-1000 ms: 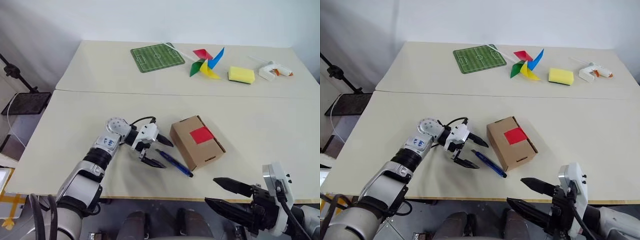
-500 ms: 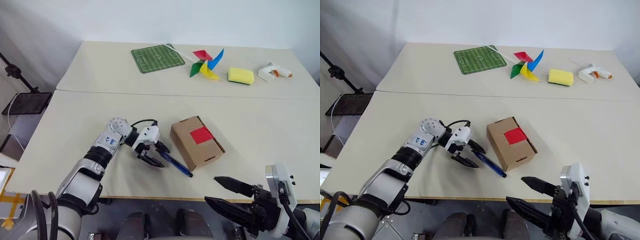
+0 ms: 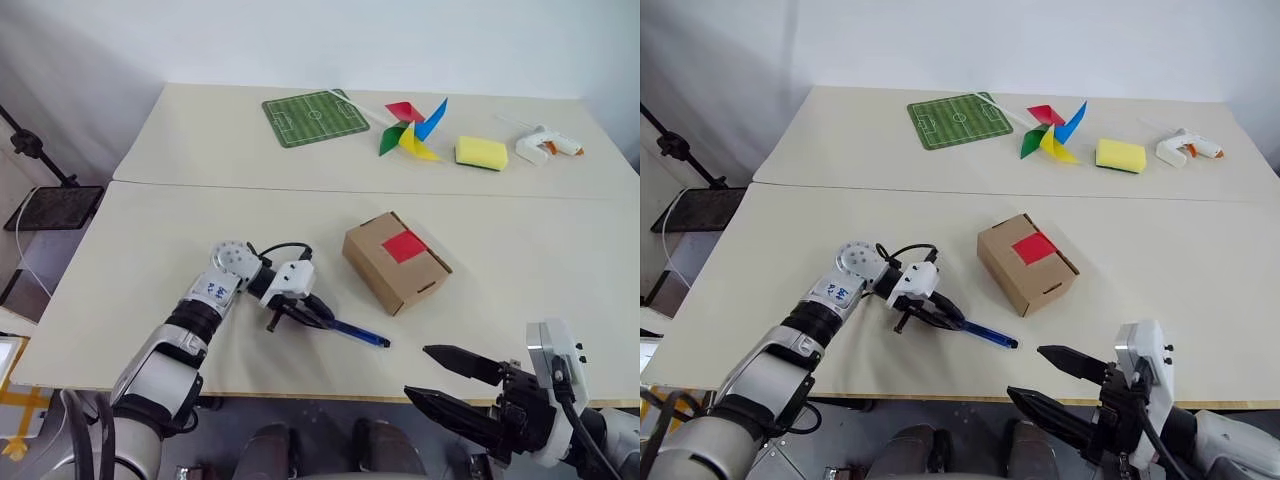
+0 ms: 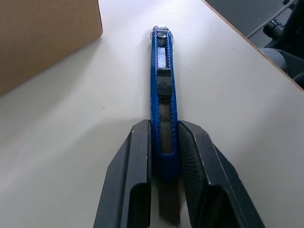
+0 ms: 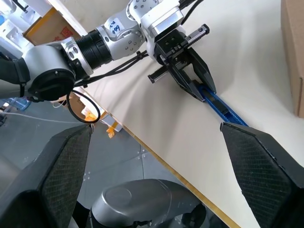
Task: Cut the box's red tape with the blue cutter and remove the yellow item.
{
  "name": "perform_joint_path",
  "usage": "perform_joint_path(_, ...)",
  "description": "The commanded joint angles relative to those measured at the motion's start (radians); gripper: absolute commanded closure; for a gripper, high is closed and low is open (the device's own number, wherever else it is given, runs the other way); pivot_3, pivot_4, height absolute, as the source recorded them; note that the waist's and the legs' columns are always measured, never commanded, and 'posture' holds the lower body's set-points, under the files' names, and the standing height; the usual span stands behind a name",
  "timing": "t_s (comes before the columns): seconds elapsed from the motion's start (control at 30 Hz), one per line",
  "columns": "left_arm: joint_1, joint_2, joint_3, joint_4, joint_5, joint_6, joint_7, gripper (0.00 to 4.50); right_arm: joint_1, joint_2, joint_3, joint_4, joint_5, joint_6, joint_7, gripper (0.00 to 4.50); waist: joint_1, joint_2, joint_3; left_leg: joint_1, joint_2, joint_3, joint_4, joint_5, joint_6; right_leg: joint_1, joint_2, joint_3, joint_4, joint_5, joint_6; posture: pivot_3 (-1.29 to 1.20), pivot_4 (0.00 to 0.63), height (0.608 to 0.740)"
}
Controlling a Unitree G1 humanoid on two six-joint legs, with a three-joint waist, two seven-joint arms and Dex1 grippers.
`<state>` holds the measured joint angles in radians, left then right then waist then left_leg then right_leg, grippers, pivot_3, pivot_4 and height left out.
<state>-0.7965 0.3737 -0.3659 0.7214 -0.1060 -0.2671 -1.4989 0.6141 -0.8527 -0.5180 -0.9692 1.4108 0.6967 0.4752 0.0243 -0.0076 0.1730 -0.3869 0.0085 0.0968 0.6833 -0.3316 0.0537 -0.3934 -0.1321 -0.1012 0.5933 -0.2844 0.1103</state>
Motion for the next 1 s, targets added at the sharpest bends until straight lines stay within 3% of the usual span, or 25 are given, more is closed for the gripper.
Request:
perform_joint_path(0.03, 0.068, 0.006, 0.036, -0.056, -0.019, -0.086, 0.004, 3.74, 0.006, -0.018, 0.001, -0.002, 0.074, -0.007, -0.028, 0.00, 0.001, 0.000, 0.000, 0.000, 0.000, 0.000, 0.000, 0.000, 0.000, 0.000, 0.000, 0.000, 0.000, 0.000, 0.000, 0.00, 0.150, 0.740)
perform_joint_path(0.13, 0.098, -0.004, 0.087, -0.111, -0.063, -0.128, 0.017, 3.74, 0.016, -0.037, 0.002, 0.004, 0.145, -0.002, -0.069, 0.00, 0.001, 0.000, 0.000, 0.000, 0.000, -0.001, 0.000, 0.000, 0.000, 0.000, -0.001, 0.000, 0.000, 0.000, 0.000, 0.00, 0.150, 0.740)
perform_joint_path(0.3, 0.182, -0.023, 0.197, -0.330, -0.172, -0.298, 0.092, 3.74, -0.038, -0.142, 0.073, 0.143, 0.489, -0.034, -0.367, 0.00, -0.001, -0.002, 0.001, 0.000, 0.000, -0.002, 0.000, 0.000, 0.000, 0.001, -0.004, 0.000, -0.001, 0.000, 0.000, 0.00, 0.150, 0.740)
perform_joint_path(0.37, 0.196, -0.012, 0.199, -0.375, -0.174, -0.310, 0.101, 3.74, -0.082, -0.159, 0.094, 0.182, 0.552, -0.051, -0.420, 0.00, 0.001, -0.001, 0.001, -0.001, 0.000, -0.002, 0.000, 0.001, -0.001, 0.001, -0.004, -0.001, -0.002, 0.000, 0.000, 0.00, 0.150, 0.740)
perform_joint_path(1.0, 0.233, 0.002, 0.139, -0.444, -0.141, -0.330, 0.158, 3.74, -0.453, -0.194, 0.330, 0.315, 0.561, 0.101, -0.438, 0.00, 0.002, -0.001, 0.001, -0.002, -0.001, -0.002, 0.000, 0.002, 0.000, 0.001, -0.001, -0.003, -0.001, 0.000, 0.000, 0.00, 0.150, 0.740)
